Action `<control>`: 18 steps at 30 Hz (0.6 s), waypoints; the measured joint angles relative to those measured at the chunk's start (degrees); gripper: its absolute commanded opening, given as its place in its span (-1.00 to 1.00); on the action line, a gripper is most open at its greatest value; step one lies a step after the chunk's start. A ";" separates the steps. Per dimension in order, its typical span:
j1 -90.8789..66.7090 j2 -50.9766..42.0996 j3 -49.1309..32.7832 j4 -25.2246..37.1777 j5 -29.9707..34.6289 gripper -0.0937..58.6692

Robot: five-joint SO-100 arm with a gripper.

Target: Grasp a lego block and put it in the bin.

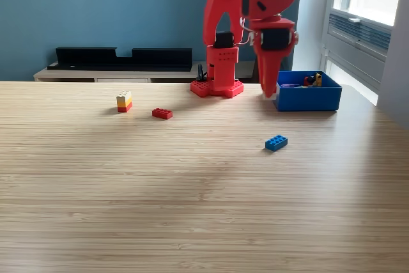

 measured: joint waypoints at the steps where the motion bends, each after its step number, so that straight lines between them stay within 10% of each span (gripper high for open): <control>1: -2.64 1.67 1.32 0.26 0.53 -1.00; 18: -39.38 10.28 13.36 1.93 5.45 -1.00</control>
